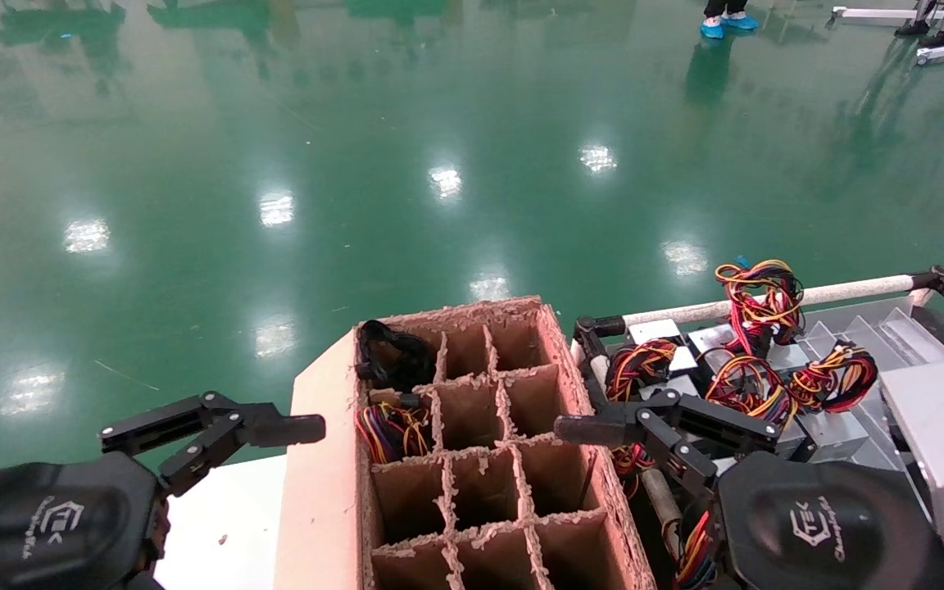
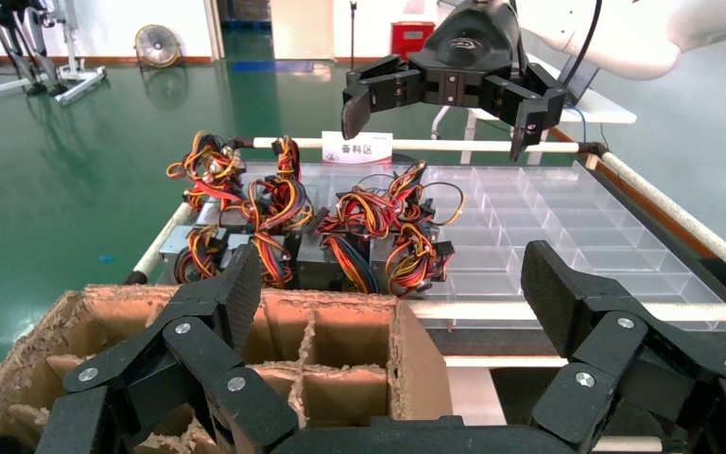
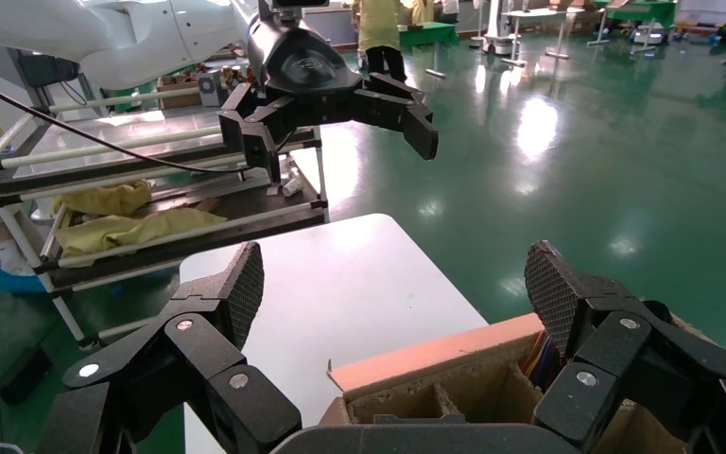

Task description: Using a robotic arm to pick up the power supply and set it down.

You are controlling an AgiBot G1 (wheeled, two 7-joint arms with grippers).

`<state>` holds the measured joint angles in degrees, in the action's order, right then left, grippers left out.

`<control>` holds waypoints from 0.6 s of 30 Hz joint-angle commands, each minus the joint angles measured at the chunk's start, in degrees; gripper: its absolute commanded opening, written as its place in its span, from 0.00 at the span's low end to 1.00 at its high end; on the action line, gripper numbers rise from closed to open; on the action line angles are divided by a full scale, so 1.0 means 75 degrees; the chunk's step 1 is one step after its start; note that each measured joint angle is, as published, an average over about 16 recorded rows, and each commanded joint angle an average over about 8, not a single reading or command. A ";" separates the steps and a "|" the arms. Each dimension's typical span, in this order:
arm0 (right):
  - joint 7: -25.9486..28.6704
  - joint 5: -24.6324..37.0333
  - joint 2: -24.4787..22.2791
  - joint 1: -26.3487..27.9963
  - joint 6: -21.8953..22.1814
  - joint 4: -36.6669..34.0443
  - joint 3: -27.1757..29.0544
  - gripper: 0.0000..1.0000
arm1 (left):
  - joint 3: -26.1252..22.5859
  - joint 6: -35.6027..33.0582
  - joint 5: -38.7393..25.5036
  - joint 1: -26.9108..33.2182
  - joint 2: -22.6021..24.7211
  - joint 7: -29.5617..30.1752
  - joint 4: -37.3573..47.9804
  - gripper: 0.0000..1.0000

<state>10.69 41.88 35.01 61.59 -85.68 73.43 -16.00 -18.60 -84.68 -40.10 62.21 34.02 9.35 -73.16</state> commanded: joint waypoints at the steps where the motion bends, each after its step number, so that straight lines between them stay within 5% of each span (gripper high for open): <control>1: 0.0000 0.0000 0.0000 0.0000 0.0000 0.0000 0.0000 1.00 | 0.0000 0.0000 0.0000 0.0000 0.0000 0.0000 0.0000 0.03; 18: 0.0000 0.0000 0.0000 0.0000 0.0000 0.0000 0.0000 1.00 | 0.0000 0.0000 0.0000 0.0000 0.0000 0.0000 0.0000 0.00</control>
<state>10.69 41.88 35.01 61.59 -85.68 73.44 -16.00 -18.60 -84.68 -40.10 62.21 34.02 9.35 -73.16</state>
